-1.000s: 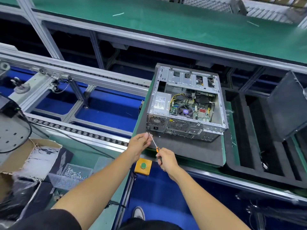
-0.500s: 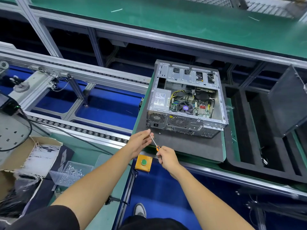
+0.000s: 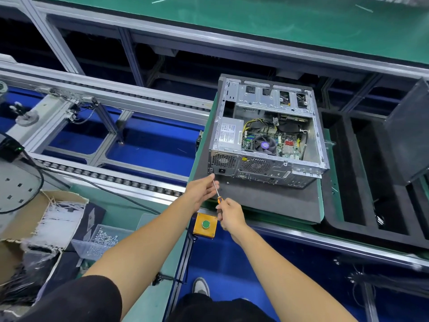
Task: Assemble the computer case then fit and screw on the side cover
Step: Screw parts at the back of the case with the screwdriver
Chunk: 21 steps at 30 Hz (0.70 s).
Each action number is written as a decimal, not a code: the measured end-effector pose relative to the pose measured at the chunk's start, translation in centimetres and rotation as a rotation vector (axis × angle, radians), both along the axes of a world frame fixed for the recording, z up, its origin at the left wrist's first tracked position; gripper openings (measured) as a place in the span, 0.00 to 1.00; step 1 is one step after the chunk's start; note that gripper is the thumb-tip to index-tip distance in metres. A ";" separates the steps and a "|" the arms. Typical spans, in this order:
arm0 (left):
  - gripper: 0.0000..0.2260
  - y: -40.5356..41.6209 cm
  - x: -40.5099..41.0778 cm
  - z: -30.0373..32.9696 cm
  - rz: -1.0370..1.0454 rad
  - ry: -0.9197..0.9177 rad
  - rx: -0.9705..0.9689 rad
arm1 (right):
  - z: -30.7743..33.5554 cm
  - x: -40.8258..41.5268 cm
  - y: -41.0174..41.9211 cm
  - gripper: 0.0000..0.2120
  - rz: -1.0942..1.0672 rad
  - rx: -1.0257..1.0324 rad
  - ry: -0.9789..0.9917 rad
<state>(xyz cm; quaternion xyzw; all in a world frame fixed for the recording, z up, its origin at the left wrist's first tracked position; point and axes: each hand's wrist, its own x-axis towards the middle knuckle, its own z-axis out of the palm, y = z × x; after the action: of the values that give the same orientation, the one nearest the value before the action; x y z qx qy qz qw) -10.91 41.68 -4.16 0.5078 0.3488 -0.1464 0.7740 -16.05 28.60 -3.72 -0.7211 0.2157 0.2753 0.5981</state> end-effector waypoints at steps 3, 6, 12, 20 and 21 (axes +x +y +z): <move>0.10 -0.1 1.0 -0.8 0.034 0.018 0.046 | -0.8 0.7 1.1 0.12 -0.017 -0.007 0.004; 0.10 -0.2 2.0 -1.8 0.074 0.025 0.098 | -1.7 1.4 1.8 0.12 -0.031 -0.003 0.005; 0.07 -0.3 3.1 -3.2 0.079 0.023 0.175 | -3.3 2.0 2.6 0.12 -0.072 -0.019 0.000; 0.07 0.2 3.7 -3.6 -0.019 -0.024 0.272 | -4.1 2.2 3.1 0.12 -0.111 0.017 0.014; 0.07 0.2 3.7 -3.6 -0.029 -0.032 0.297 | -4.1 2.2 3.1 0.13 -0.111 0.015 0.006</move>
<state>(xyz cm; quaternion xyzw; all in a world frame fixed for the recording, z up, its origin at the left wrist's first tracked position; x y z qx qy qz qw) -7.18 41.89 -7.77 0.6239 0.3466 -0.0964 0.6937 -13.86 31.70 -7.86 -0.7028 0.2549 0.2454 0.6171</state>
